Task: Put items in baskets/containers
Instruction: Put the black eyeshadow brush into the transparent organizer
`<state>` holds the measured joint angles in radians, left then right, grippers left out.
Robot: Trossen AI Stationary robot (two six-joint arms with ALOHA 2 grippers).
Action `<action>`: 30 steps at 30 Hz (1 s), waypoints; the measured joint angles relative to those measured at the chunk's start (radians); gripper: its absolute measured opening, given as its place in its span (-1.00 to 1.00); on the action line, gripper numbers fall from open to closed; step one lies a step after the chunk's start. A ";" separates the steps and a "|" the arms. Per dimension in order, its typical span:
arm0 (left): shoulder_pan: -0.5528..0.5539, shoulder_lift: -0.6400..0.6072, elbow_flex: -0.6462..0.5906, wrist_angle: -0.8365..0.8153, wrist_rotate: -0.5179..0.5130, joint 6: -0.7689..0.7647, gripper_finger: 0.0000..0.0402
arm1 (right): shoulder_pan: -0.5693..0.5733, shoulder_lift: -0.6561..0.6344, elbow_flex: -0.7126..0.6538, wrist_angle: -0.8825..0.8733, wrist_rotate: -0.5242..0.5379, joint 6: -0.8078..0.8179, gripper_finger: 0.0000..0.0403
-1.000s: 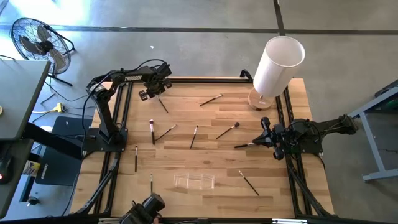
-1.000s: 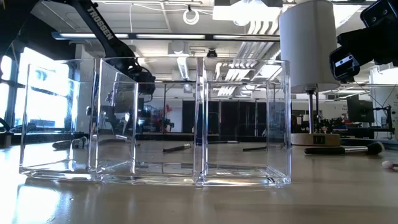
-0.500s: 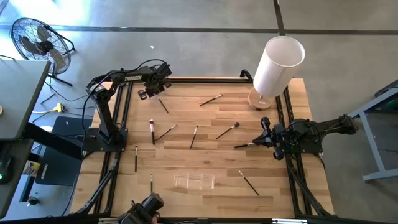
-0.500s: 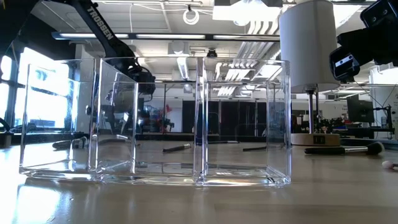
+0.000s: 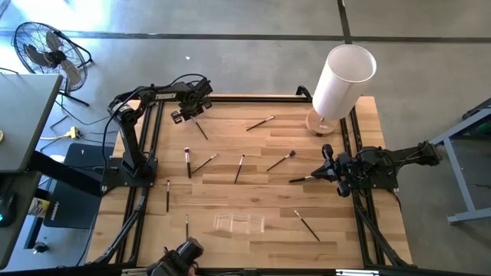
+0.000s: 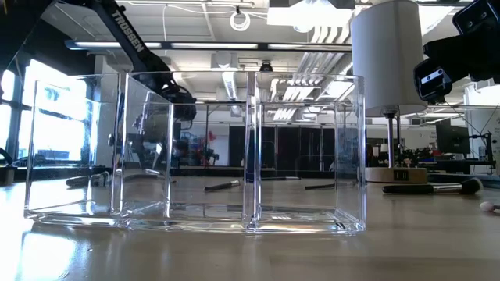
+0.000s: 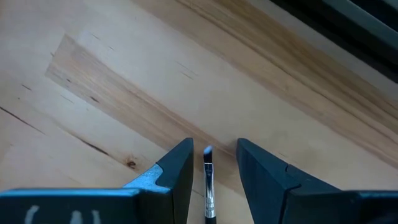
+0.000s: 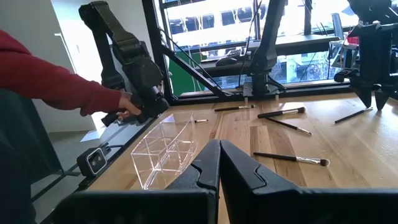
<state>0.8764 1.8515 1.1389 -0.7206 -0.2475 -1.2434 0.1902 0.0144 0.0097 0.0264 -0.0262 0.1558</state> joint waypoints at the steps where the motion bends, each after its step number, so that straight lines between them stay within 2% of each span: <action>1: 0.000 0.000 0.000 0.002 -0.002 0.000 -0.39 | 0.000 0.000 0.000 0.000 0.000 0.000 -0.98; 10: 0.000 0.002 -0.002 0.010 -0.014 0.008 -0.42 | 0.000 0.000 0.000 0.000 0.000 0.000 -0.98; 13: 0.000 0.002 -0.002 0.014 -0.013 0.009 -0.57 | 0.000 0.000 0.000 0.000 0.000 0.000 -0.98; 18: -0.007 0.002 -0.002 0.023 0.002 0.057 -0.95 | 0.000 0.000 0.000 0.000 0.000 0.000 -0.98; 30: -0.069 0.003 0.001 0.030 0.074 0.294 -0.99 | 0.000 0.000 0.000 0.000 0.000 0.000 -0.98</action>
<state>0.8075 1.8545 1.1397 -0.6910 -0.1737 -0.9495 0.1902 0.0144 0.0097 0.0265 -0.0261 0.1558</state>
